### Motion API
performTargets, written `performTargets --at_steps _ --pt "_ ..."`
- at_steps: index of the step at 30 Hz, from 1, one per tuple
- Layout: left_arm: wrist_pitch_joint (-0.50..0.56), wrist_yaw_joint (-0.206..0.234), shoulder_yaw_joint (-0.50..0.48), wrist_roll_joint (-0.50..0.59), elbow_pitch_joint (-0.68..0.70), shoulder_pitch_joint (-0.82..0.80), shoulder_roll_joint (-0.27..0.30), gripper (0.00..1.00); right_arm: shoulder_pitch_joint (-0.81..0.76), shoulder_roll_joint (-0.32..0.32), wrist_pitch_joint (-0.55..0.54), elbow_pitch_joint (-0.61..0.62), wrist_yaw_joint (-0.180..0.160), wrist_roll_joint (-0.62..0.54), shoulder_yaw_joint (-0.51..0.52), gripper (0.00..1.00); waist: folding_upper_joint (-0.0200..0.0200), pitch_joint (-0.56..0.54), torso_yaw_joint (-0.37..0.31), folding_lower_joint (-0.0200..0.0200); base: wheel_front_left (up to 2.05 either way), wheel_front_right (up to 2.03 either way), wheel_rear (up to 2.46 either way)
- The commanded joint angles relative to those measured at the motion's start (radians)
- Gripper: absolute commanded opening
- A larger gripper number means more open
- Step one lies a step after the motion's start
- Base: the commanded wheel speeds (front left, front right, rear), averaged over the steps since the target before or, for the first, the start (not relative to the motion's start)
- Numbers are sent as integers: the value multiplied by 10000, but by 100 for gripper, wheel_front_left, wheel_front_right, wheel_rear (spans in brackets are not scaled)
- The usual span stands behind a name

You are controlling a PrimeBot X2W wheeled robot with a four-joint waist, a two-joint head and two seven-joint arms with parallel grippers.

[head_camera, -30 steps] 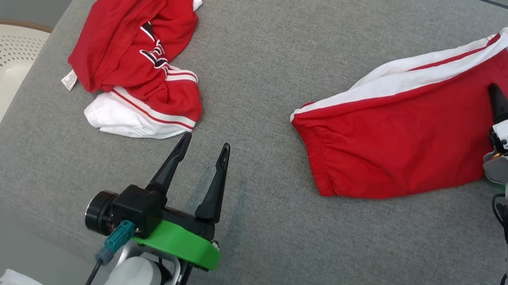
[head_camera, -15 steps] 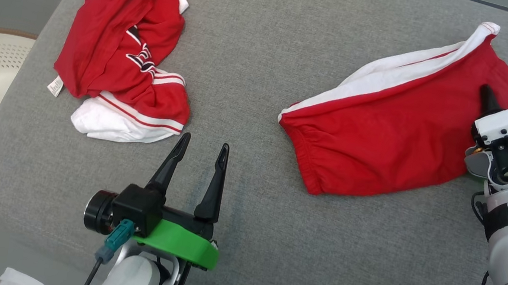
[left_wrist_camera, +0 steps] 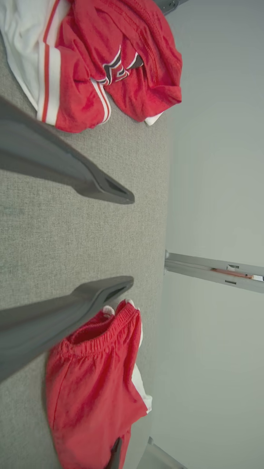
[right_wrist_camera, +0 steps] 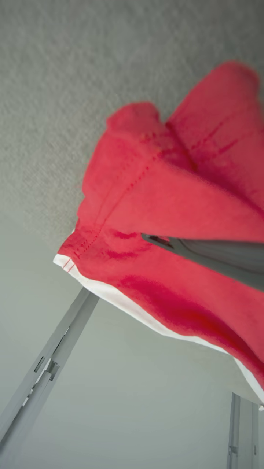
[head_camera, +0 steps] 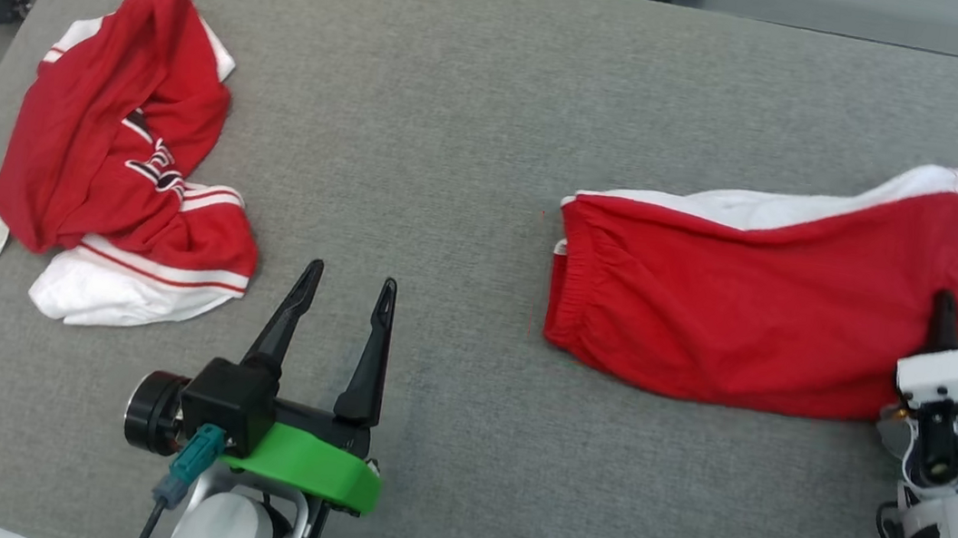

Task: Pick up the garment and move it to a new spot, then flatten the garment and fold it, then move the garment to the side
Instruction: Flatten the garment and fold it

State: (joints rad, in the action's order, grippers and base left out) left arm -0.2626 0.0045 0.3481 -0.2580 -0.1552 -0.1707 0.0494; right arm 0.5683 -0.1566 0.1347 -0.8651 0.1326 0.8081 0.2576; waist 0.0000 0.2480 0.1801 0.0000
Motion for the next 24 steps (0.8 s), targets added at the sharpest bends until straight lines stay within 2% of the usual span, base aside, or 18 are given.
performTargets --at_steps 1,7,11,17,24 --pt "-34 -52 -72 49 34 176 24 100 -557 -55 192 -91 -36 30 192 0 0 -550 -778 0 0 0 0" --pt "-32 -100 -224 120 35 380 24 100 -1329 166 868 -40 -30 -226 1015 0 0 -891 -1327 0 0 0 0" --pt "-34 -157 -269 193 12 434 24 100 -1347 364 984 140 -25 -561 1094 0 0 -995 -1506 0 0 0 0" --pt "-34 -212 -325 249 -61 452 25 100 -1053 592 1049 552 -25 -1101 635 0 0 -1115 -1546 0 0 0 0" --pt "-34 -170 -356 235 -119 577 25 100 -1056 829 1068 1602 -24 -1235 -713 0 0 -1358 -1451 0 0 0 0"
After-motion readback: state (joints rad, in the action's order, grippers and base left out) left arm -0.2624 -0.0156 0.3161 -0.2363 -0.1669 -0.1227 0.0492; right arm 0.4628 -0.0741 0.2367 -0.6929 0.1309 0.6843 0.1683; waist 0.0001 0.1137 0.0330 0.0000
